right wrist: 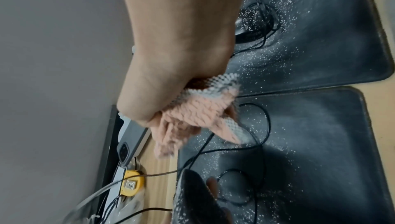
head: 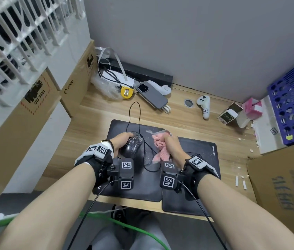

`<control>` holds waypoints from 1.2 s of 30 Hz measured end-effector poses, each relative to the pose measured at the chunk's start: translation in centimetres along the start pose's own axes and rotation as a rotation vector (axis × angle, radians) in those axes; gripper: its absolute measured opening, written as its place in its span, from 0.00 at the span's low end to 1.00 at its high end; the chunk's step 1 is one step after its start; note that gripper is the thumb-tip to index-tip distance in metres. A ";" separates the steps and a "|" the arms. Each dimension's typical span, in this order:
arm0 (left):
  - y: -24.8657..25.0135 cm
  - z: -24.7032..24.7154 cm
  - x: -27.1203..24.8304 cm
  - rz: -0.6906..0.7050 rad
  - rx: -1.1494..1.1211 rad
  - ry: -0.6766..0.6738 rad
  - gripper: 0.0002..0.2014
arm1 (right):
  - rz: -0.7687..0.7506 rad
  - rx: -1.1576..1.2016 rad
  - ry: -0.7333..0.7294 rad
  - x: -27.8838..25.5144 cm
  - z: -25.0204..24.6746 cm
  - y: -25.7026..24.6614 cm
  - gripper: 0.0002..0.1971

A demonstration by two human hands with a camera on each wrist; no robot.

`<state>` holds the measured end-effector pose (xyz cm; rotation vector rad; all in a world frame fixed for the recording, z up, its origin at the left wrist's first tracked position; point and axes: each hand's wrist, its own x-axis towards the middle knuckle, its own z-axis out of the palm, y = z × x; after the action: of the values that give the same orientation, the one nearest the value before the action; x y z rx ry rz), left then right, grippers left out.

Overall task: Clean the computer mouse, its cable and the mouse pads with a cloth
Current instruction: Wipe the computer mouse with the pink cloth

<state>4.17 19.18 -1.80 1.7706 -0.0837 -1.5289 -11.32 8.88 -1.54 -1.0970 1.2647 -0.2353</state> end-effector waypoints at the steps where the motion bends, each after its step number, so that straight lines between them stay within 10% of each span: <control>1: 0.0 0.4 0.0 0.005 -0.011 0.004 0.13 | 0.037 -0.038 -0.059 -0.3 -0.1 -0.2 0.11; 8: -0.5 0.9 0.1 -0.030 0.055 -0.094 0.12 | 0.184 -0.156 -0.174 0.0 0.6 0.2 0.13; 16: -1.1 0.7 -0.1 0.021 -0.111 -0.214 0.17 | -0.016 0.055 -0.026 1.6 1.0 -0.8 0.15; 26: -0.5 3.4 0.0 0.064 -0.311 -0.194 0.21 | -0.156 -0.124 -0.268 -0.4 1.3 -2.2 0.11; 33: -0.6 3.7 0.7 0.054 -0.395 -0.250 0.17 | -0.215 -0.173 0.093 2.0 -1.0 -2.7 0.09; 36: -0.8 3.9 1.1 0.063 -0.392 -0.237 0.18 | -0.237 -0.296 0.007 1.4 0.4 -4.2 0.09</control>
<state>0.79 17.19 -3.07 1.2668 0.0408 -1.5799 -8.77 5.97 0.75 -1.5050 1.1988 -0.2346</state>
